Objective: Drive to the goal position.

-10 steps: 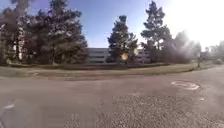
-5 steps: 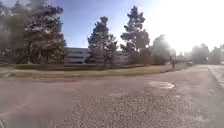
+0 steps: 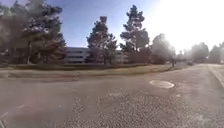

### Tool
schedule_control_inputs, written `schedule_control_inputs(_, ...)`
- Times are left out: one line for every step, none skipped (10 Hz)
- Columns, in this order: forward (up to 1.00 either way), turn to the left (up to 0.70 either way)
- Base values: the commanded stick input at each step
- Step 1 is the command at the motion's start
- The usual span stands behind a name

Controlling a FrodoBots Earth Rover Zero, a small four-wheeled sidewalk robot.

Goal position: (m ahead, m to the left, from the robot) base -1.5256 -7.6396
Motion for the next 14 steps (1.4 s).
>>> schedule_control_inputs(0.0,0.0)
schedule_control_inputs(0.07,-0.01)
schedule_control_inputs(0.31,-0.04)
schedule_control_inputs(0.61,-0.1)
schedule_control_inputs(0.7,-0.14)
schedule_control_inputs(0.7,-0.14)
schedule_control_inputs(0.7,-0.14)
schedule_control_inputs(0.7,-0.14)
schedule_control_inputs(0.7,-0.14)
schedule_control_inputs(0.7,-0.14)
schedule_control_inputs(0.7,-0.14)
schedule_control_inputs(0.7,-0.14)
schedule_control_inputs(0.7,-0.14)
schedule_control_inputs(0.7,-0.14)
